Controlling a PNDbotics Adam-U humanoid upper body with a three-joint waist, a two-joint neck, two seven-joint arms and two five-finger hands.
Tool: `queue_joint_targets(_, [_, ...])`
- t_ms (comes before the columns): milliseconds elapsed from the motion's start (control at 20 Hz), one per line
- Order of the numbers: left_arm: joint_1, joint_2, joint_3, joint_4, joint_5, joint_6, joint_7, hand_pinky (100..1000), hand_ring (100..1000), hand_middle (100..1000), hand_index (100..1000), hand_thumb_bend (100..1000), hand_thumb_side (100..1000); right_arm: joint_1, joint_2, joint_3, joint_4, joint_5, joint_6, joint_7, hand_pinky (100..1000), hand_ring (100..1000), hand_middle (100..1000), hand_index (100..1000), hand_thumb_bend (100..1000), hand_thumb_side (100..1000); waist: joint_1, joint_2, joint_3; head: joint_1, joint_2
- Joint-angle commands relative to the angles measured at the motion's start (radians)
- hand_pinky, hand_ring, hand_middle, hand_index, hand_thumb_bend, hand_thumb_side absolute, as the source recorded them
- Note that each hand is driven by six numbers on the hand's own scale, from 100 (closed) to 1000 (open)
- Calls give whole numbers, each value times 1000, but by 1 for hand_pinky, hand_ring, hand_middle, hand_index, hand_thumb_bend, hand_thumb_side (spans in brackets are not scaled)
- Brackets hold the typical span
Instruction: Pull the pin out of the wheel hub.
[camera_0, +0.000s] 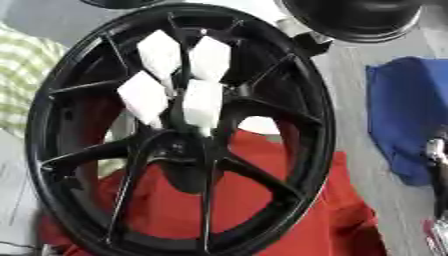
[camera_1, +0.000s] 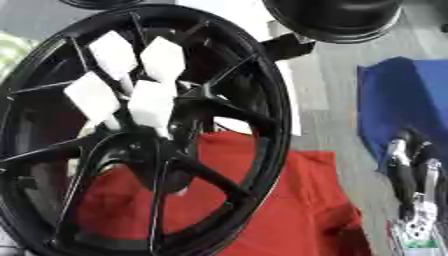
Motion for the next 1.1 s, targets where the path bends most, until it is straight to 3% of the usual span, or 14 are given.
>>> queue_joint_targets(50, [-5,40,21,-12,-7,-4,-13,698,553,555,757,100,273,3,-17,-11,-32,13,-1,-4,683,799,646,796,100,597,-2,-27,-3,4,-14])
queue_joint_targets(550, [6,48,10,-22,-6,-18,-54,698,535,553,758,100,251,-2,-8,-8,-35,22,4,-5,681,793,640,794,100,595,-2,-20,-11,-16,-25])
queue_joint_targets(1100, [-45,47,-112,-118,-18,-19,-380,701,570,646,831,100,254,-5,-12,-1,-33,22,4,-1,678,788,636,792,100,596,0,-21,-13,-20,-28])
